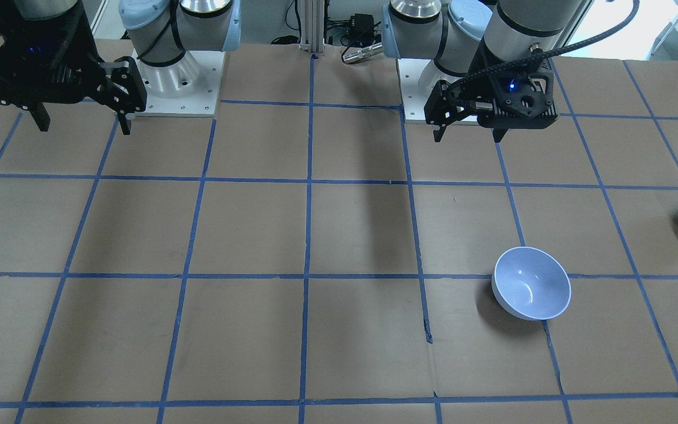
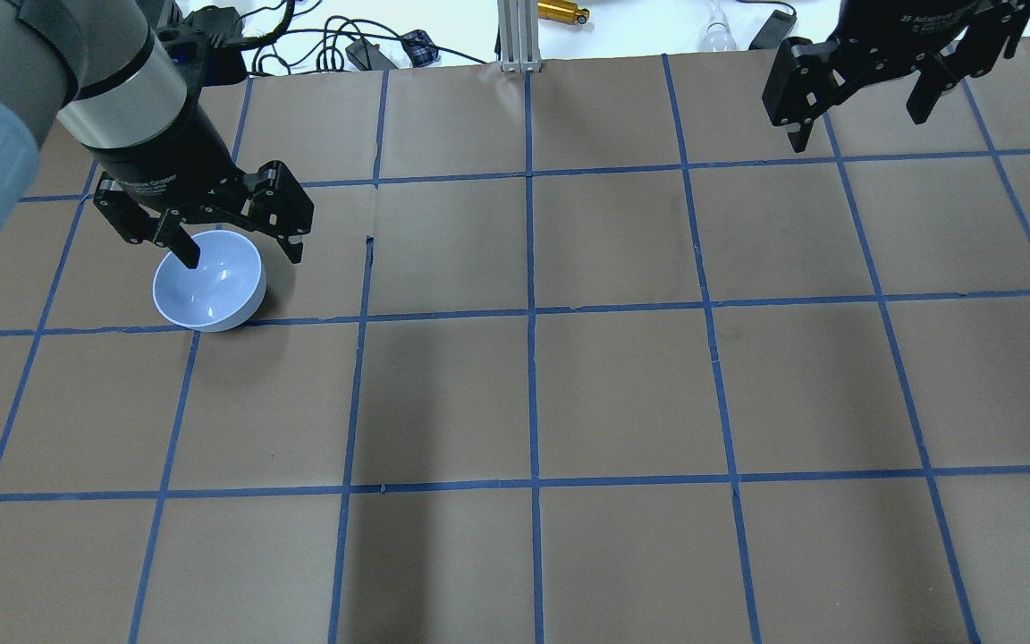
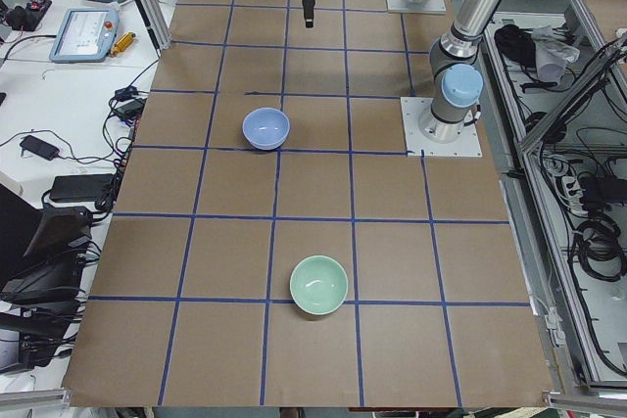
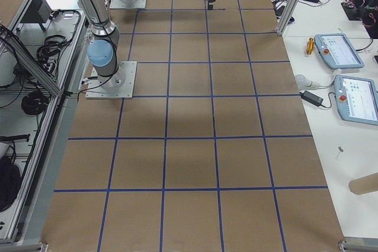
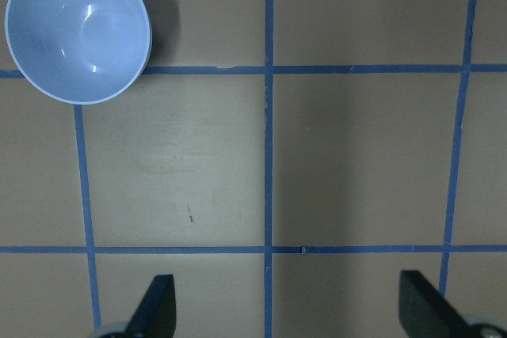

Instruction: Stack green bowl on blue bowl

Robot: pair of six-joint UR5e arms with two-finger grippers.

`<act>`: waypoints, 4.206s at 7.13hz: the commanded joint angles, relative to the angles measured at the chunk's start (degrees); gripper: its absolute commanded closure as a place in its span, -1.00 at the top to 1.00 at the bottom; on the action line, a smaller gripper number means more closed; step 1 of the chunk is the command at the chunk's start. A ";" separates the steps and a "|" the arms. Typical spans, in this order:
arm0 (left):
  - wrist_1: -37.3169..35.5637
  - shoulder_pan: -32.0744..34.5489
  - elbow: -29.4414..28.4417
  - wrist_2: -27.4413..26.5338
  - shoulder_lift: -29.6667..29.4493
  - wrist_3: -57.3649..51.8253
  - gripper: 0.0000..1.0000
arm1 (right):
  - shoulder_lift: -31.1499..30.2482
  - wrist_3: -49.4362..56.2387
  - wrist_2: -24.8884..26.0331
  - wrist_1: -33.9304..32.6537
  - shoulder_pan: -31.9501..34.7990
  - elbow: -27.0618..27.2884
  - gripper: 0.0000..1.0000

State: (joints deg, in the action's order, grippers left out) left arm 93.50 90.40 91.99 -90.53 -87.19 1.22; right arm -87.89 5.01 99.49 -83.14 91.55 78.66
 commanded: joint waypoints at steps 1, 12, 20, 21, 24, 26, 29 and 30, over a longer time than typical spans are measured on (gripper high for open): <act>0.01 -0.13 -0.14 0.00 0.01 0.01 1.00 | 0.00 0.00 0.00 0.00 0.03 0.00 1.00; 0.10 -0.04 0.65 0.26 0.27 -0.87 1.00 | 0.00 0.00 0.00 0.00 0.03 0.00 1.00; -0.95 -27.16 0.03 -3.43 -0.52 -48.36 1.00 | 0.00 0.00 0.00 0.00 0.03 0.00 1.00; -2.00 -32.07 0.21 -3.34 -0.78 -56.60 1.00 | 0.00 0.00 0.00 0.00 0.03 0.00 1.00; -3.59 -47.81 0.82 -2.82 -3.06 -79.99 1.00 | 0.00 0.00 0.00 0.00 -0.06 0.00 1.00; -9.78 -53.80 2.83 -2.99 -6.57 -92.92 1.00 | 0.00 0.00 0.00 0.00 0.03 0.00 1.00; -20.71 -61.99 4.08 -3.25 -13.86 -120.07 1.00 | 0.00 0.00 0.00 0.00 0.03 0.00 1.00; -23.51 -64.18 4.08 -2.99 -16.14 -125.62 1.00 | 0.00 0.00 0.00 0.00 0.03 0.00 1.00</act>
State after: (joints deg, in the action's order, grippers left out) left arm 73.57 29.04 96.05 -93.63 -100.47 -116.01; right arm -87.89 5.01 99.49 -83.14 91.54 78.66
